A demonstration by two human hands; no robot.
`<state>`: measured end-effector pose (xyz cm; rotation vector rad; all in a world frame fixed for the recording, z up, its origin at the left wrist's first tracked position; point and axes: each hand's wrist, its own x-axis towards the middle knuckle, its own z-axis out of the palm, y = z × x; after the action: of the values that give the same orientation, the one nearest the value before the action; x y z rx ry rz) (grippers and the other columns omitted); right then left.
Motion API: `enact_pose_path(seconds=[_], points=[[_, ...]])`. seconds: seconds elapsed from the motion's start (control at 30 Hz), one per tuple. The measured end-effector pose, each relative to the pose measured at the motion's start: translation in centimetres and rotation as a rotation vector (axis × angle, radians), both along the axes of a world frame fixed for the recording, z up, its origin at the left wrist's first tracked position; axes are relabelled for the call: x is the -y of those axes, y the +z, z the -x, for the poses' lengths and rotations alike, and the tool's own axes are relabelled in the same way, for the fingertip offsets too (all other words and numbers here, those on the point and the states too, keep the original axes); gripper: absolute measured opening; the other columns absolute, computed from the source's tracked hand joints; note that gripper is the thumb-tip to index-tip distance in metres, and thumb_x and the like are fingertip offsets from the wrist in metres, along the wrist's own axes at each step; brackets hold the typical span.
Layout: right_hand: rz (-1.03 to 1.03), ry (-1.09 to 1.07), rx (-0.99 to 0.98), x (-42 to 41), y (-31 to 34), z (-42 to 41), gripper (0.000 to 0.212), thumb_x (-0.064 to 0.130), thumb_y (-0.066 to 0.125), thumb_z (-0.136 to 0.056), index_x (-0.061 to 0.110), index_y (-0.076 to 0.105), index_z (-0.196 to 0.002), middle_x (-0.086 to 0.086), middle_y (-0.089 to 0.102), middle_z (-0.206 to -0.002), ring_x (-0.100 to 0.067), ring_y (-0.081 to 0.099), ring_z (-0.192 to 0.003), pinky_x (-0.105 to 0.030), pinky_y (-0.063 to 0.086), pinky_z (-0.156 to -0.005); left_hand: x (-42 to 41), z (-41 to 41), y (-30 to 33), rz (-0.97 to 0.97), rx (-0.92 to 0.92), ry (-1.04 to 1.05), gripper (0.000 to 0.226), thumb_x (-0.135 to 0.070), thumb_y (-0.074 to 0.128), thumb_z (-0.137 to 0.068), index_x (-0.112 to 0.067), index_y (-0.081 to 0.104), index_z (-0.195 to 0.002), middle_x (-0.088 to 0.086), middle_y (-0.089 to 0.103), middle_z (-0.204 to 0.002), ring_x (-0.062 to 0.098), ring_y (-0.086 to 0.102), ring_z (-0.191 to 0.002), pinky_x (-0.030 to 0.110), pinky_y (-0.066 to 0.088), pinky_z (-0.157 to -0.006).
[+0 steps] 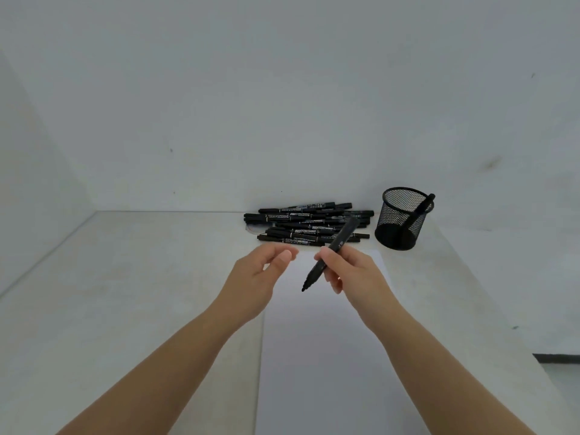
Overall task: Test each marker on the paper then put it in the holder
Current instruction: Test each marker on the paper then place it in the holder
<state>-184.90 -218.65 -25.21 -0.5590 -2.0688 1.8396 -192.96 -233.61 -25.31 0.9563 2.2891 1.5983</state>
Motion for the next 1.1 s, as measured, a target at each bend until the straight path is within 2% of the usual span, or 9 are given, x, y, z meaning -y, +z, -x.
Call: enact_pose_path(seconds=[0.13, 0.2, 0.3, 0.37, 0.43, 0.57, 0.7, 0.93, 1.1], points=[[0.224, -0.068, -0.023, -0.4, -0.9, 0.1, 0.023, 0.026, 0.053, -0.091, 0.014, 0.065, -0.077, 0.005, 0.05, -0.049, -0.01, 0.043, -0.048, -0.026, 0.035, -0.054, 0.5, 0.3, -1.7, 0.034, -0.032, 0.052, 0.021, -0.026, 0.047, -0.094, -0.04, 0.06, -0.087, -0.02, 0.065, -0.095, -0.017, 0.052, -0.09, -0.004, 0.033, -0.072], [0.273, -0.117, -0.038, -0.8, -1.4, 0.3, 0.023, 0.025, 0.053, -0.091, 0.014, 0.065, -0.075, 0.004, 0.05, -0.05, -0.009, 0.043, -0.047, -0.026, 0.035, -0.053, 0.6, 0.6, -2.6, 0.077, -0.053, 0.059, 0.018, -0.026, 0.048, -0.093, -0.037, 0.061, -0.089, -0.018, 0.064, -0.097, -0.013, 0.053, -0.093, 0.001, 0.037, -0.076], [0.262, -0.196, -0.027, -1.5, -2.5, 0.6, 0.02, 0.025, 0.055, -0.089, 0.015, 0.065, -0.075, 0.006, 0.053, -0.051, -0.007, 0.045, -0.047, -0.026, 0.038, -0.053, 0.9, 1.4, -4.3, 0.315, -0.178, 0.032, 0.015, -0.027, 0.05, -0.092, -0.029, 0.061, -0.103, -0.017, 0.059, -0.108, 0.001, 0.051, -0.104, 0.018, 0.038, -0.089], [0.25, -0.238, -0.02, -1.9, -3.1, 1.1, 0.017, 0.026, 0.057, -0.088, 0.015, 0.062, -0.076, 0.007, 0.056, -0.052, -0.008, 0.046, -0.048, -0.025, 0.038, -0.052, 1.1, 1.9, -5.2, 0.429, -0.289, 0.014, 0.019, -0.029, 0.053, -0.09, -0.027, 0.059, -0.109, -0.016, 0.055, -0.112, 0.006, 0.046, -0.109, 0.019, 0.034, -0.09], [0.239, -0.258, -0.033, -2.4, -3.5, 1.7, 0.013, 0.025, 0.059, -0.087, 0.016, 0.061, -0.078, 0.007, 0.061, -0.055, -0.007, 0.048, -0.049, -0.023, 0.039, -0.051, 1.1, 2.3, -5.5, 0.44, -0.342, 0.004, 0.024, -0.031, 0.056, -0.088, -0.028, 0.058, -0.112, -0.015, 0.053, -0.115, 0.008, 0.043, -0.11, 0.022, 0.034, -0.091], [0.061, -0.213, -0.052, -3.0, -3.6, 3.8, 0.007, 0.018, 0.061, -0.084, 0.02, 0.064, -0.078, 0.006, 0.065, -0.059, -0.001, 0.054, -0.05, -0.016, 0.042, -0.047, 0.9, 2.7, -6.1, 0.508, -0.453, -0.022, 0.032, -0.039, 0.053, -0.087, -0.033, 0.055, -0.118, -0.019, 0.049, -0.123, 0.009, 0.039, -0.114, 0.03, 0.035, -0.095], [-0.097, -0.173, -0.038, -2.3, -4.0, 6.6, 0.014, 0.019, 0.06, -0.085, 0.017, 0.058, -0.071, 0.002, 0.062, -0.056, -0.002, 0.053, -0.046, -0.014, 0.04, -0.046, 0.9, 2.9, -6.7, 0.526, -0.505, -0.028, 0.034, -0.044, 0.048, -0.088, -0.036, 0.051, -0.121, -0.02, 0.047, -0.126, 0.008, 0.035, -0.114, 0.028, 0.034, -0.094], [-0.261, -0.25, -0.056, -2.0, -5.8, 8.4, 0.012, 0.026, 0.057, -0.083, 0.023, 0.052, -0.072, 0.004, 0.062, -0.054, 0.0, 0.055, -0.051, -0.022, 0.042, -0.059, 0.9, 3.1, -7.1, 0.505, -0.492, -0.025, 0.035, -0.045, 0.048, -0.087, -0.037, 0.049, -0.121, -0.02, 0.045, -0.125, 0.008, 0.034, -0.114, 0.025, 0.03, -0.09], [-0.344, -0.166, -0.006, -1.8, -6.0, 8.6, 0.014, 0.031, 0.058, -0.082, 0.028, 0.052, -0.07, 0.003, 0.065, -0.06, -0.012, 0.062, -0.063, -0.03, 0.049, -0.064, 0.9, 3.1, -7.0, 0.508, -0.48, -0.033, 0.035, -0.045, 0.048, -0.087, -0.037, 0.049, -0.121, -0.02, 0.044, -0.126, 0.008, 0.033, -0.115, 0.026, 0.031, -0.093]])
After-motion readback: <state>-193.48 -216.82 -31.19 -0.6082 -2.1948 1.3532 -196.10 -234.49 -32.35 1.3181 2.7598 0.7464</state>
